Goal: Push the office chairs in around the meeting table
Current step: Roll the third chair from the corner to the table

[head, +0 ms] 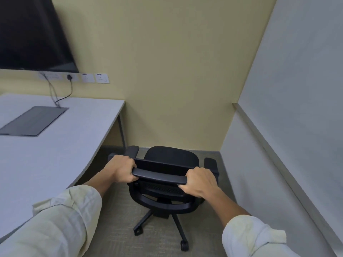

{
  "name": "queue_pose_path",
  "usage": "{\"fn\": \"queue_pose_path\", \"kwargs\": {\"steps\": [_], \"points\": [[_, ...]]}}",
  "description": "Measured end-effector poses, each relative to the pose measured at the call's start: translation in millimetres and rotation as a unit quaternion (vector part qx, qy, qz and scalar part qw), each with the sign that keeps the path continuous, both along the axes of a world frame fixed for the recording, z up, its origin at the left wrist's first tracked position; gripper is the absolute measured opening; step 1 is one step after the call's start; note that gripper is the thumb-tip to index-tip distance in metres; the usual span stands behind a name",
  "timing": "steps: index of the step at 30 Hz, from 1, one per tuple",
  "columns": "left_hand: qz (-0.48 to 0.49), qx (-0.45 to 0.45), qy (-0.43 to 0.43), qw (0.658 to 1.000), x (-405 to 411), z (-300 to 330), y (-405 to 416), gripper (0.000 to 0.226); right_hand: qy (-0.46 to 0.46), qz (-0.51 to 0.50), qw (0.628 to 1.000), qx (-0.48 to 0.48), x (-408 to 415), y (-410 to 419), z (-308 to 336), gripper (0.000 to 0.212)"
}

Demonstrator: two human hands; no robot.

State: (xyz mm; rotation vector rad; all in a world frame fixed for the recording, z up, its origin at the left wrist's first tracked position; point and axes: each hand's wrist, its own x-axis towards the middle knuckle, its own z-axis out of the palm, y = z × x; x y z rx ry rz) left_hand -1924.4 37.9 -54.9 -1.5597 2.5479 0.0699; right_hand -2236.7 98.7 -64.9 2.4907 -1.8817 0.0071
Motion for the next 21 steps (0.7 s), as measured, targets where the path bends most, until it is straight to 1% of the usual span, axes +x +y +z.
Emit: {"fn": "queue_pose_path", "kwargs": {"steps": [2, 5, 8, 13, 16, 21], "points": [[0.024, -0.012, 0.000, 1.000, -16, -3, 20, 0.033, -0.005, 0.029, 1.000, -0.004, -22, -4, 0, 0.046], [0.065, -0.020, 0.024, 0.997, -39, -4, 44, 0.036, -0.014, 0.073, 0.997, 0.007, -48, -14, 0, 0.049], [0.106, -0.018, 0.012, 0.994, -50, -4, 62, 0.033, -0.015, 0.120, 0.993, 0.006, -60, -25, 0, 0.050], [0.154, -0.035, -0.010, 0.987, -44, -2, 66, 0.032, -0.027, 0.186, 0.982, -0.006, -51, -45, 0, 0.052], [0.176, -0.045, -0.025, 0.983, -31, -4, 61, 0.035, -0.029, 0.222, 0.975, -0.012, -38, -62, -1, 0.053], [0.211, -0.059, -0.031, 0.975, -20, -5, 38, 0.040, -0.035, 0.262, 0.964, -0.018, -21, -112, -2, 0.053]]}}
